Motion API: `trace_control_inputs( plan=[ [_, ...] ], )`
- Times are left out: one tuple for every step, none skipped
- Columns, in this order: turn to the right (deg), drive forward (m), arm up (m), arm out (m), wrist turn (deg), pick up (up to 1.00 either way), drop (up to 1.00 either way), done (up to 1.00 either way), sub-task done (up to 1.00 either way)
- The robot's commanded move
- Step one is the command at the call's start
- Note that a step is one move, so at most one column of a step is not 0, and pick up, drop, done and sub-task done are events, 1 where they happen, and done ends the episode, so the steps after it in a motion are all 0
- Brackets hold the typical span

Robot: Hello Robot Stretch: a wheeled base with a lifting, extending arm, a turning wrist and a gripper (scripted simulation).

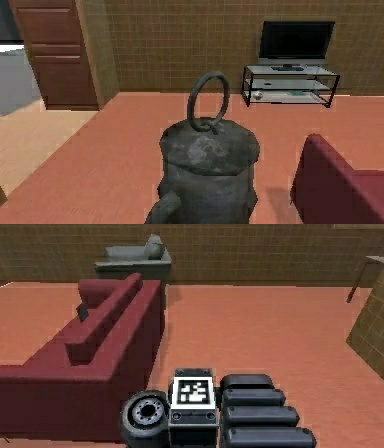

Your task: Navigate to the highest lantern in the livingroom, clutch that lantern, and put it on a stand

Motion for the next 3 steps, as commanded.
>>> trace_control_inputs(
  plan=[
    [9.0, 0.0, 0.0, 0.0, 0.0, 0.0, 0.0, 0.0, 0.0],
    [0.0, 1.0, 0.0, 0.0, 0.0, 0.0, 0.0, 0.0, 0.0],
    [3.0, 0.0, 0.0, 0.0, 0.0, 0.0, 0.0, 0.0, 0.0]
  ],
)
